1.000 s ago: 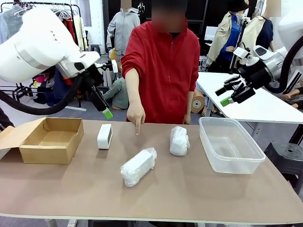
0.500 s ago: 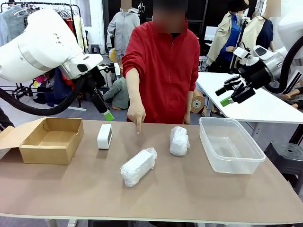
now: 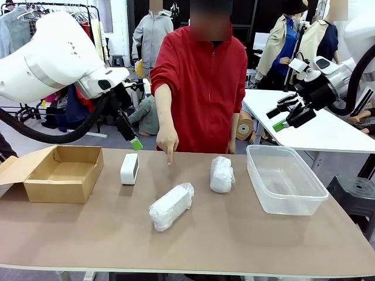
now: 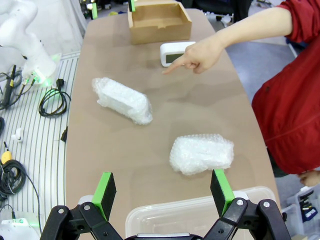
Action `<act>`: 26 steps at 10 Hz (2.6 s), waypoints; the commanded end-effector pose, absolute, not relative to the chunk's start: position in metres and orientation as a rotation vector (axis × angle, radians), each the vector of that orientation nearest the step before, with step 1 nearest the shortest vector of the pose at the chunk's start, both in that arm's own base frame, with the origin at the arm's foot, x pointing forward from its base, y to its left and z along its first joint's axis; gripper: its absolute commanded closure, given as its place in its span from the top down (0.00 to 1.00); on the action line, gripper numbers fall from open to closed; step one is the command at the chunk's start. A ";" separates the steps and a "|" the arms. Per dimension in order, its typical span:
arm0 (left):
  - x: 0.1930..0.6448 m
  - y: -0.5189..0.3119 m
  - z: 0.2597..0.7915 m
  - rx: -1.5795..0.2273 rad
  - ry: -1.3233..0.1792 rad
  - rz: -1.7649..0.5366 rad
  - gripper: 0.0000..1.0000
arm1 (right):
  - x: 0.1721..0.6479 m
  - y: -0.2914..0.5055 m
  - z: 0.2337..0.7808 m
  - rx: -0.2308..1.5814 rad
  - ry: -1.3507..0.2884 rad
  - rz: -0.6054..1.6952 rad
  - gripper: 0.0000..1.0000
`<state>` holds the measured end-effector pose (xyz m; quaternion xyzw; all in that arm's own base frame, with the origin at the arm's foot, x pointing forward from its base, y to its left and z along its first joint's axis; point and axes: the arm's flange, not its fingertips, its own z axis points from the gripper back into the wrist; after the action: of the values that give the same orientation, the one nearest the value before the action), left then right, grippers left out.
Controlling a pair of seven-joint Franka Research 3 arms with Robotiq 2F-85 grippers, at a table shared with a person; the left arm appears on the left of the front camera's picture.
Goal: Separate and place wrapped and unwrapped clocks.
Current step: Pick up the Digital clock indicated by the person.
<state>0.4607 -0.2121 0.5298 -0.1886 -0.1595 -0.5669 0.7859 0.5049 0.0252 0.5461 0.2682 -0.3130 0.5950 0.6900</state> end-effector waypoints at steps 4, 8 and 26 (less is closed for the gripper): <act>0.459 -0.298 0.502 -0.384 -0.265 -1.082 1.00 | 0.505 0.025 0.547 0.600 -0.703 1.331 1.00; 0.452 -0.354 0.452 -0.171 -0.214 -0.895 1.00 | 0.505 0.025 0.547 0.600 -0.703 1.331 1.00; 0.436 -0.392 0.387 -0.061 -0.183 -0.856 1.00 | 0.505 0.025 0.547 0.600 -0.703 1.331 1.00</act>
<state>0.4365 -0.3938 0.3869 -0.0533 -0.0723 -0.4352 0.8959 0.5049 0.0250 0.5461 0.2681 -0.3130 0.5949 0.6901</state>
